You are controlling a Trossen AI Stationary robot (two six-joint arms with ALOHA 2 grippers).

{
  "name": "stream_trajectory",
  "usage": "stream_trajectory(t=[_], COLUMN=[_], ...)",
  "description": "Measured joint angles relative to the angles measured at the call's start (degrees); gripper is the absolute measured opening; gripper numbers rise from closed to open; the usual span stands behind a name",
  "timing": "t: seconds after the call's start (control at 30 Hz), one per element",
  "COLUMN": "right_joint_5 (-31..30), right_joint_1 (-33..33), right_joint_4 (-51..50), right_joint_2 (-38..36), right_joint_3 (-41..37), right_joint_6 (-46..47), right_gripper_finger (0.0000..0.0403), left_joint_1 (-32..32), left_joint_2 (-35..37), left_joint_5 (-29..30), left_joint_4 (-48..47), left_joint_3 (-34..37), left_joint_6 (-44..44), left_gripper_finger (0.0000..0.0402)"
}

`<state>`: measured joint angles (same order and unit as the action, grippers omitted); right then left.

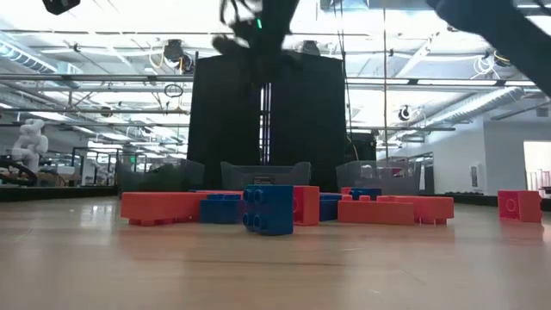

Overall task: Sort blocks
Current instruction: Put the blue game piece into the middle black bin

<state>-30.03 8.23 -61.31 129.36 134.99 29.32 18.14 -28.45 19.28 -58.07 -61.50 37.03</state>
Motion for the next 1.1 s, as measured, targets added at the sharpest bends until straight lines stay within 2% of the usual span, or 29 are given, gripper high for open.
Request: stream_trajectory(t=[0.13,0.3,0.67,0.93,1.0,1.1], right_joint_5=[5.9,12.0,21.7,25.6,26.4,30.9], right_joint_1=[10.2,17.4,18.7,18.7,18.7,17.9], right_joint_4=[2.8,2.7,0.8,0.2,-0.5,-1.5], right_joint_2=[0.0,1.3,7.8,9.5,9.0,7.1], right_joint_3=[0.0,0.0,-0.1,0.0,0.0,-0.1], right_joint_6=[0.2,2.2,-6.7,-10.3,-11.8,-16.9], right_gripper_finger=[0.0074,0.0074,0.0081,0.0261,0.0289,0.0305], left_joint_1=[0.0,0.0,0.0,0.0,0.0,0.0], left_joint_2=[0.0,0.0,-0.2,-1.4,-1.9,-2.4], left_joint_5=[2.4,6.1,11.5,12.4,12.9,12.9], left_joint_4=[0.0,0.0,0.1,-0.3,-1.4,-1.9], left_joint_3=[0.0,0.0,0.0,0.0,0.0,0.0], left_joint_6=[0.2,1.7,1.8,1.7,1.7,1.7], left_gripper_finger=[0.0000,0.0000,0.0000,0.0000,0.0000,0.0000])
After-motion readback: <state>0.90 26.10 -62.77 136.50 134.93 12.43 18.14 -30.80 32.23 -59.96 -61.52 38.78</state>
